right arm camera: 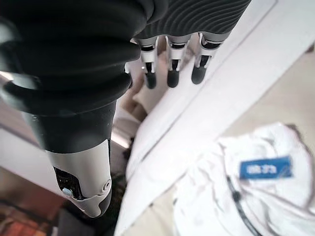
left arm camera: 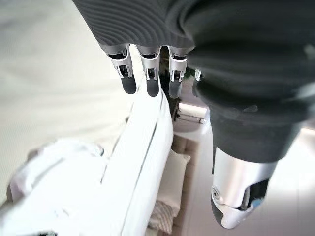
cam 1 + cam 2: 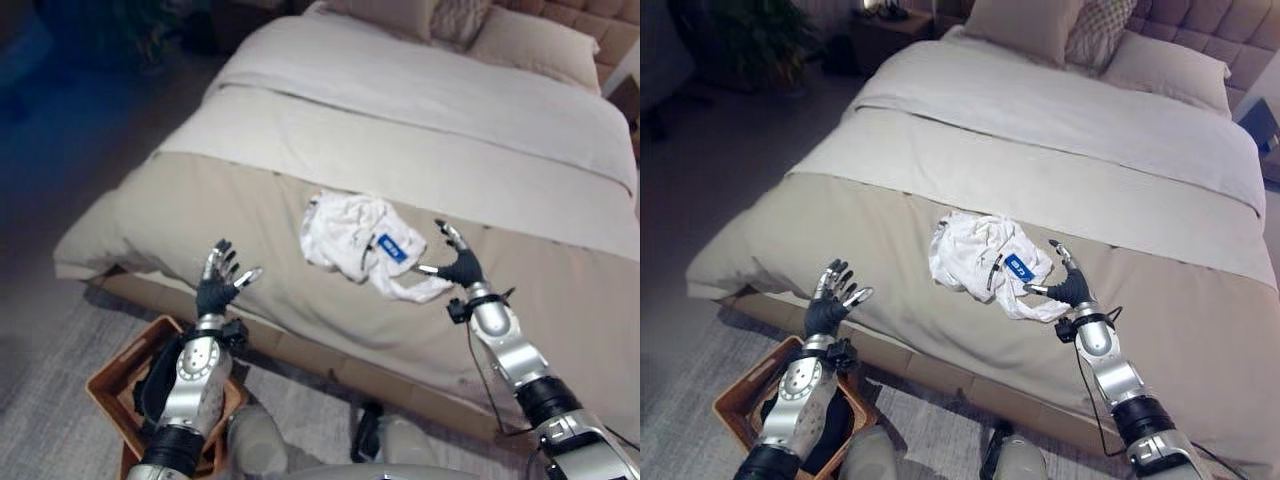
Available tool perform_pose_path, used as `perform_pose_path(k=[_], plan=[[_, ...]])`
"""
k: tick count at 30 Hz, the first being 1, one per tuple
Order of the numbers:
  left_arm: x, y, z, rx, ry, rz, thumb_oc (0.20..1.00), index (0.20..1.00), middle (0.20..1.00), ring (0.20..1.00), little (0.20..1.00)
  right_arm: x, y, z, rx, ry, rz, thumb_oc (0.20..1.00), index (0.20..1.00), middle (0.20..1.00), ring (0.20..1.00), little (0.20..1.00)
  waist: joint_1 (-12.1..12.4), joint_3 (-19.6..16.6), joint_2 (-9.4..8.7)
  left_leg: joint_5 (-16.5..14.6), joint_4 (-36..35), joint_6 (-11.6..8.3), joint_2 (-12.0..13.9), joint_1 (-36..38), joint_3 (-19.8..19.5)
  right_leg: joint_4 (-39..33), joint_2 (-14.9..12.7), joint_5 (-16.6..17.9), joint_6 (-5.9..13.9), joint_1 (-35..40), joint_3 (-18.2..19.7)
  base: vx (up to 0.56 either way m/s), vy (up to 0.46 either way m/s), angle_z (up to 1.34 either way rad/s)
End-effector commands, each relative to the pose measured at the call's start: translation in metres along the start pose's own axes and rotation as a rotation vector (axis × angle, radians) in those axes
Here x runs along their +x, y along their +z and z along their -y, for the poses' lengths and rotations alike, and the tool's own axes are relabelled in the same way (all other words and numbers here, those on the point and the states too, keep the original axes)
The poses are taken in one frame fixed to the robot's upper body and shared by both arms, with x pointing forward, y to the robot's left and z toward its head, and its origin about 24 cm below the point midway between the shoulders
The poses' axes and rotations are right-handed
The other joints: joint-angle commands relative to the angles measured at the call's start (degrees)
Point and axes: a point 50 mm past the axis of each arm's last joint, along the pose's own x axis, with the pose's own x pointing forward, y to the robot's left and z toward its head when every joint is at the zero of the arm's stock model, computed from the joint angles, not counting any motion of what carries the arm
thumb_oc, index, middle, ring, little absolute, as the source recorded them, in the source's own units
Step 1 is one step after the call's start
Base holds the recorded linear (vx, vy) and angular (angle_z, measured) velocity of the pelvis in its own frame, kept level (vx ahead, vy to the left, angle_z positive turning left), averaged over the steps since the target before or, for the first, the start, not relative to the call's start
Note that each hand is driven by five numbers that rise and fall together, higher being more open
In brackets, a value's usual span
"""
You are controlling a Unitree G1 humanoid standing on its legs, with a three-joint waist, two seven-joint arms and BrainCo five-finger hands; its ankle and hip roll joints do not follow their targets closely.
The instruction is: Pick up clothes into the bucket
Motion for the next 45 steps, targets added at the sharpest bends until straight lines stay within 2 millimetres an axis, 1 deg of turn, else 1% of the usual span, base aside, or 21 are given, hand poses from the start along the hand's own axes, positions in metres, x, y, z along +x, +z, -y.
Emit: perform_pose_path(k=[1,7,8,10,11,12,15,16,18,21,25,27,28,31,38,40,41,42,43,44,45], plan=[[-0.006,0.016,-0.002,-0.039,-0.031,0.072,1.0,1.0,1.0,1.0,1.0,0.03,0.039,0.006,-0.045,-0.038,0.136,1.0,1.0,1.0,1.0,1.0,1.47,1.85,0.89,-2.94,-8.53,2.36,-4.04,-0.88,-2.8,-8.9,1.08,6.9,4.56,3.55,3.72,0.08,0.124,-0.36],[-0.014,0.008,-0.001,-0.05,-0.073,0.039,1.0,1.0,1.0,1.0,1.0,0.04,0.042,0.005,-0.111,-0.044,0.127,1.0,1.0,1.0,1.0,1.0,1.43,2.84,2.03,-5.07,-8.77,4.07,-6.12,-0.08,0.87,-7.69,-2.51,8.59,6.32,1.47,5.64,0.04,0.189,-0.56],[-0.013,0.012,0.001,-0.035,-0.104,0.051,1.0,1.0,1.0,1.0,1.0,0.048,0.051,0.009,-0.149,-0.059,0.15,1.0,1.0,1.0,1.0,1.0,1.82,4.39,2.39,-6.13,-8.86,5.47,-6.99,-0.72,2.19,-4.41,-4.63,9.39,7.2,-1.99,7.24,-0.07,0.244,-0.16],[-0.012,0.014,0.003,-0.016,-0.126,0.059,1.0,1.0,1.0,1.0,1.0,0.052,0.053,0.012,-0.154,-0.079,0.147,1.0,1.0,1.0,1.0,1.0,2.06,5.22,2.43,-6.71,-8.51,6.17,-7.4,-1.14,2.96,-2.41,-5.67,9.73,7.77,-3.6,7.61,-0.1,0.226,-0.2],[-0.008,0.023,0.006,0.032,-0.168,0.097,1.0,1.0,1.0,1.0,1.0,0.061,0.064,0.02,-0.18,-0.12,0.171,1.0,1.0,1.0,1.0,1.0,1.67,8.46,2.97,-7.63,-6.43,7.21,-8.37,-3.33,3.41,1.35,-7.01,10.76,8.11,-7.02,9.39,-0.15,0.146,-0.27],[-0.005,0.027,0.006,0.044,-0.169,0.112,1.0,1.0,1.0,1.0,1.0,0.065,0.071,0.024,-0.212,-0.134,0.188,1.0,1.0,1.0,1.0,1.0,1.65,9.52,3.14,-7.78,-5.36,7.36,-8.57,-4.47,3.46,2.25,-7.07,10.78,8.0,-8.47,9.94,-0.2,0.148,-0.24],[0.004,0.044,0.007,0.027,-0.162,0.189,1.0,1.0,1.0,1.0,1.0,0.081,0.102,0.049,-0.312,-0.233,0.264,1.0,1.0,1.0,1.0,1.0,1.64,12.52,3.23,-8.22,-2.6,7.05,-8.75,-10.07,3.61,-1.25,-8.09,13.54,8.08,-12.95,10.82,-0.15,-0.03,-0.03],[0.004,0.045,0.008,0.018,-0.157,0.193,1.0,1.0,1.0,1.0,1.0,0.082,0.103,0.052,-0.328,-0.245,0.257,1.0,1.0,1.0,1.0,1.0,2.08,12.3,2.94,-8.77,-1.12,6.8,-8.56,-11.8,3.72,-2.61,-7.73,13.16,7.91,-12.82,10.47,-0.11,-0.037,-0.1],[0.003,0.053,0.011,0.004,-0.16,0.228,1.0,1.0,1.0,1.0,1.0,0.092,0.125,0.073,-0.38,-0.303,0.292,1.0,1.0,1.0,1.0,1.0,2.9,13.47,3.04,-7.91,-0.75,6.59,-8.18,-14.7,3.84,-2.27,-7.97,13.75,7.9,-16.95,9.58,-0.07,-0.016,-0.15],[0.001,0.051,0.018,-0.02,-0.158,0.222,1.0,1.0,1.0,1.0,1.0,0.097,0.143,0.091,-0.402,-0.364,0.319,1.0,1.0,1.0,1.0,1.0,2.49,14.85,3.14,-7.5,0.44,5.78,-7.29,-18.17,3.96,-0.45,-7.9,13.15,7.91,-20.73,9.24,-0.01,-0.047,-0.14],[-0.001,0.05,0.024,-0.028,-0.16,0.222,1.0,1.0,1.0,1.0,1.0,0.101,0.162,0.119,-0.462,-0.456,0.331,1.0,1.0,1.0,1.0,1.0,1.86,14.85,3.57,-6.64,0.86,5.09,-7.12,-24.44,3.41,1.6,-8.21,12.86,7.83,-26.92,8.95,-0.02,-0.029,0.06],[-0.002,0.052,0.026,-0.03,-0.164,0.227,1.0,1.0,1.0,1.0,1.0,0.101,0.166,0.126,-0.481,-0.485,0.334,1.0,1.0,1.0,1.0,1.0,1.72,14.85,3.7,-6.52,0.99,5.03,-7.07,-25.84,3.28,2.03,-8.16,12.77,7.77,-28.37,9.03,0.0,-0.01,0.12],[-0.002,0.053,0.03,-0.029,-0.172,0.235,1.0,1.0,1.0,1.0,1.0,0.101,0.173,0.139,-0.519,-0.541,0.338,1.0,1.0,1.0,1.0,1.0,1.61,14.85,3.93,-6.57,1.46,4.99,-7.11,-28.24,3.05,2.88,-8.11,12.44,7.67,-30.75,9.27,0.01,-0.016,0.13],[0.0,0.057,0.035,-0.037,-0.167,0.261,1.0,1.0,1.0,1.0,1.0,0.099,0.188,0.152,-0.553,-0.614,0.366,1.0,1.0,1.0,1.0,1.0,1.4,14.85,4.21,-6.64,2.71,5.0,-7.46,-31.82,2.57,4.59,-8.04,12.03,7.42,-34.34,10.07,0.01,-0.024,0.1],[0.003,0.062,0.041,-0.054,-0.145,0.285,1.0,1.0,1.0,1.0,1.0,0.103,0.21,0.16,-0.617,-0.691,0.38,1.0,1.0,1.0,1.0,1.0,1.71,14.85,4.37,-6.63,2.86,5.19,-8.14,-35.36,2.37,5.59,-8.45,11.85,7.26,-38.26,9.98,0.01,0.001,0.02],[0.004,0.062,0.042,-0.06,-0.143,0.285,1.0,1.0,1.0,1.0,1.0,0.105,0.211,0.159,-0.631,-0.683,0.366,1.0,1.0,1.0,1.0,1.0,1.71,14.85,4.45,-6.66,3.07,5.26,-8.43,-36.13,2.39,5.85,-8.46,11.82,7.15,-39.07,10.05,0.04,0.002,0.01],[0.003,0.061,0.043,-0.065,-0.141,0.281,1.0,1.0,1.0,1.0,1.0,0.106,0.208,0.157,-0.635,-0.672,0.353,1.0,1.0,1.0,1.0,1.0,1.84,14.85,4.5,-8.61,3.67,4.81,-8.24,-35.25,2.15,6.68,-8.3,10.12,7.76,-38.32,10.58,0.08,-0.001,0.04],[0.004,0.061,0.044,-0.069,-0.14,0.282,1.0,1.0,1.0,1.0,1.0,0.107,0.208,0.155,-0.637,-0.663,0.349,1.0,1.0,1.0,1.0,1.0,1.87,14.85,4.5,-8.69,3.94,4.84,-8.3,-35.62,2.12,6.88,-8.37,10.05,7.72,-38.56,10.42,0.01,-0.002,0.09],[0.005,0.063,0.046,-0.072,-0.145,0.288,1.0,1.0,1.0,1.0,1.0,0.108,0.21,0.156,-0.635,-0.661,0.345,1.0,1.0,1.0,1.0,1.0,1.73,14.85,4.5,-6.95,3.73,5.33,-8.61,-37.24,2.36,6.21,-8.61,11.62,7.02,-39.71,9.87,0.0,-0.003,0.11],[0.005,0.06,0.046,-0.07,-0.144,0.277,1.0,1.0,1.0,1.0,1.0,0.109,0.206,0.154,-0.638,-0.647,0.332,1.0,1.0,1.0,1.0,1.0,1.88,14.85,4.62,-8.8,4.18,4.88,-8.44,-36.18,2.09,7.06,-8.48,9.94,7.64,-38.9,10.29,0.01,-0.004,0.13],[0.005,0.06,0.047,-0.069,-0.143,0.275,1.0,1.0,1.0,1.0,1.0,0.11,0.204,0.152,-0.638,-0.636,0.32,1.0,1.0,1.0,1.0,1.0,1.94,14.85,4.69,-8.92,4.32,4.82,-8.44,-36.32,2.13,7.21,-8.52,9.78,7.68,-38.96,10.25,0.07,-0.016,0.09]])
